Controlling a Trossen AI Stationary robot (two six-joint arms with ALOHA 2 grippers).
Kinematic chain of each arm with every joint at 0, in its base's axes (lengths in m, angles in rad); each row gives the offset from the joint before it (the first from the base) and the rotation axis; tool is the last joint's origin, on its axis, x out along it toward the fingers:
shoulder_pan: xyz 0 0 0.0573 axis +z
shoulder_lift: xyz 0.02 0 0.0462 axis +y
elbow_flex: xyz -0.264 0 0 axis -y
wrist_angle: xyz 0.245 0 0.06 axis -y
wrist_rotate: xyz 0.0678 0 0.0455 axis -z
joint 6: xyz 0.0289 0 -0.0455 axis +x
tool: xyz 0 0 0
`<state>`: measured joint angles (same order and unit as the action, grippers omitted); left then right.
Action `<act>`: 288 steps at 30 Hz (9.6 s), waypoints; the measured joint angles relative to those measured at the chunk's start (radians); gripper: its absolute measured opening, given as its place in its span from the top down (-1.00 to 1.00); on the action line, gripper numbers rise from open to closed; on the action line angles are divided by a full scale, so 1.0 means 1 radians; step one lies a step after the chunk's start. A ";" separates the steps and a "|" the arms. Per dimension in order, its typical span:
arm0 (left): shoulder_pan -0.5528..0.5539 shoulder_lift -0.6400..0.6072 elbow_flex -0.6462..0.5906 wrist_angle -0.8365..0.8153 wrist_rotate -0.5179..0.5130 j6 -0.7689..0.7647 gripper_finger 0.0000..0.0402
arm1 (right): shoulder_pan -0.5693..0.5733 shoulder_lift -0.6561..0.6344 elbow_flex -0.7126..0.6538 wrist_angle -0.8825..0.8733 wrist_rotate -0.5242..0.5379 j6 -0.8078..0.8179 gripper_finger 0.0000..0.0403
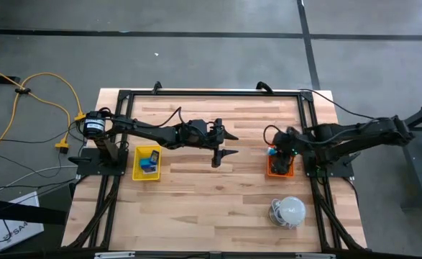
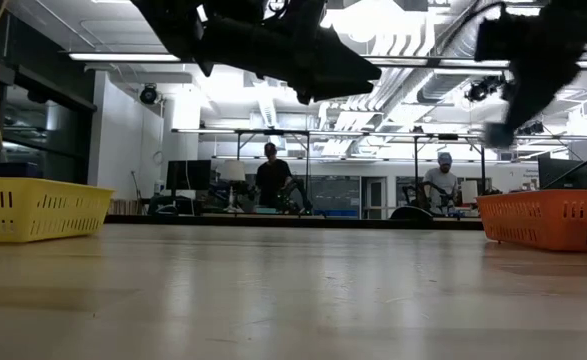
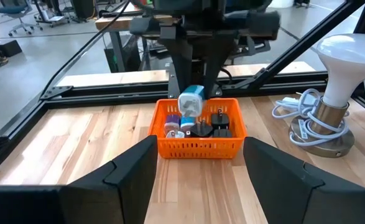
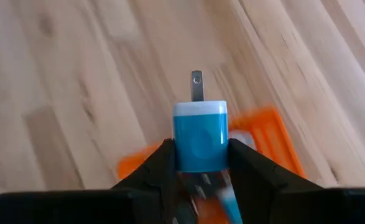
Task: Pick & Place Office items
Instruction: Put the blue white charger adapter into the orange bin, then return to Home Position
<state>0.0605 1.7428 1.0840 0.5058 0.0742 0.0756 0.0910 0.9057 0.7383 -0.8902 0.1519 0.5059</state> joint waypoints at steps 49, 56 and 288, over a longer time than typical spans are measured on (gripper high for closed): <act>0.000 0.000 0.000 0.003 0.000 -0.005 -0.16 | 0.316 0.000 -0.210 -0.138 0.084 0.671 0.05; 0.000 0.000 0.000 0.003 0.000 -0.007 -0.16 | 0.316 0.000 -0.210 -0.130 0.080 0.666 0.04; 0.210 -0.648 -0.448 -0.203 -0.034 -0.046 -0.16 | -0.309 -0.894 -0.732 0.914 -0.178 -0.189 0.11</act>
<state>0.2701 1.0952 0.6363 0.3029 0.0405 0.0296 -0.2180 0.0120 0.0063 0.0235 -0.0261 0.3168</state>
